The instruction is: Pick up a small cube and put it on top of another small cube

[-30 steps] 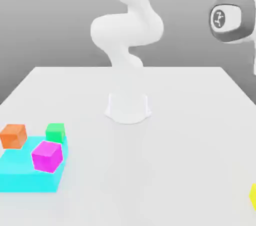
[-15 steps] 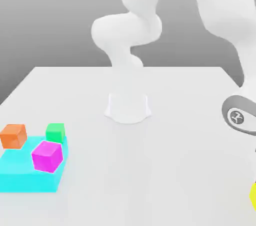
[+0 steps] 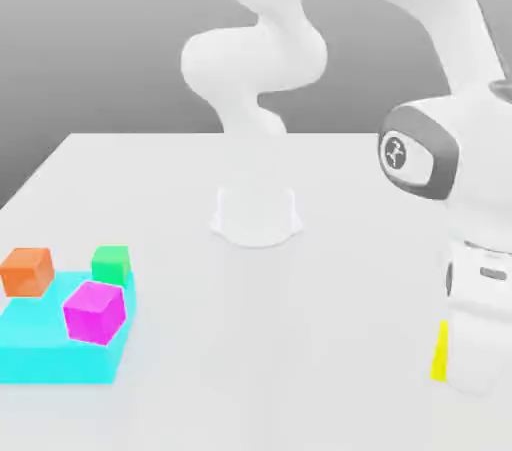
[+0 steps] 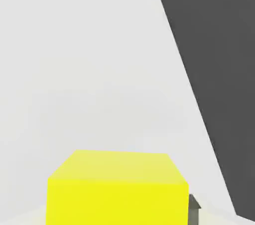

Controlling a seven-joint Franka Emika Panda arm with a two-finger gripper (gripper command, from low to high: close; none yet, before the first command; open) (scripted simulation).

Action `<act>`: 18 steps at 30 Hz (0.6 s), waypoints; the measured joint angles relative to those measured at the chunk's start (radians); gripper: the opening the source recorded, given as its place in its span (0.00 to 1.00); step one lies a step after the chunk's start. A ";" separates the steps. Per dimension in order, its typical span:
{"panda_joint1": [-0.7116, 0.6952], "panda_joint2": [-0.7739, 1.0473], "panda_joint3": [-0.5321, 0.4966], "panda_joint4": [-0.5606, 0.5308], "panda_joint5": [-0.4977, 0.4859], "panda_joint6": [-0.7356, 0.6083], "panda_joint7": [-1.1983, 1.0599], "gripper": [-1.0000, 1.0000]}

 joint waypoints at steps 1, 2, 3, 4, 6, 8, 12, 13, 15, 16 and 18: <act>-0.023 -0.032 -0.025 -0.023 -0.004 -0.007 0.014 0.00; -0.058 -0.064 -0.051 -0.047 -0.008 -0.015 0.028 0.00; -0.114 -0.099 -0.076 -0.073 -0.015 -0.024 0.045 0.00; -0.169 -0.141 -0.097 -0.102 -0.024 -0.035 0.066 0.00; -0.265 -0.231 -0.145 -0.166 -0.046 -0.058 0.111 0.00; -0.320 -0.306 -0.181 -0.221 -0.063 -0.077 0.149 0.00; -0.456 -0.446 -0.260 -0.326 -0.097 -0.111 0.222 0.00; -0.494 -0.480 -0.278 -0.353 -0.104 -0.119 0.239 0.00; -0.570 -0.548 -0.312 -0.405 -0.117 -0.134 0.273 0.00; -0.608 -0.580 -0.328 -0.431 -0.123 -0.140 0.289 0.00; -0.662 -0.611 -0.354 -0.473 -0.128 -0.130 0.310 0.00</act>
